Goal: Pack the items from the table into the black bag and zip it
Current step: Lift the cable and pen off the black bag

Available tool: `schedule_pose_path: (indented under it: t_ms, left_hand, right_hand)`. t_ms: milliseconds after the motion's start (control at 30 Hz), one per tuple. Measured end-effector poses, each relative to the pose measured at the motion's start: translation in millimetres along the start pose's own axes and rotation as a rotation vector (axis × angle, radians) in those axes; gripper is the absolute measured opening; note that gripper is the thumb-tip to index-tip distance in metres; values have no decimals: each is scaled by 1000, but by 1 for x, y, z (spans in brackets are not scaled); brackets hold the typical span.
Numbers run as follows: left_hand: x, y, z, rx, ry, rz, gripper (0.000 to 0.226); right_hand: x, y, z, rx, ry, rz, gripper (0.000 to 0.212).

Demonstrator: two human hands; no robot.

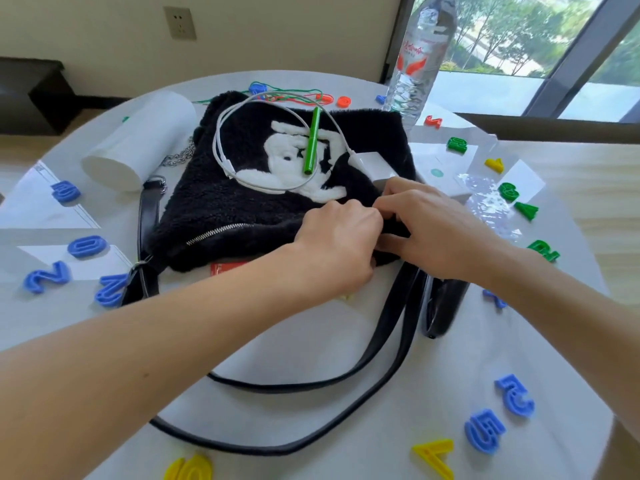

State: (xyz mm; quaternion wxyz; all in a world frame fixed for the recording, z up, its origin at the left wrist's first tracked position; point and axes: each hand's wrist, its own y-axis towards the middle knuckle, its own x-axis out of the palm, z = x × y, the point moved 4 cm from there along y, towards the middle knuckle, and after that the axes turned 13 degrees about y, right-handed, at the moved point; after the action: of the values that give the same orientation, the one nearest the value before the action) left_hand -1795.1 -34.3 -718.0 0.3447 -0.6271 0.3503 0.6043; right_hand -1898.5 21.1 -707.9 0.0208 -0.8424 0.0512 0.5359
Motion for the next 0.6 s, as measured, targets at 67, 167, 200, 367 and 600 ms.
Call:
schedule_pose_path:
  t_ms: [67,167,200,367,600]
  left_hand:
    - [-1,0,-1,-6,-5,18,32]
    - [-3,-1,-5,-14,-43,47,19]
    - [-4,-2,-6,-21,-83,60,15]
    - [-8,-7,-19,-25,-160,164,19]
    - [-24,-30,-63,-219,-15,161,19]
  right_hand:
    - [-2,-2,3,7,18,-29,13]
    - [-3,-4,1,3,19,-23,22]
    - [-2,-5,-1,1,24,-9,24]
    - [-4,-2,-4,-3,35,87,17]
    - [-10,-7,-6,-27,-55,161,16]
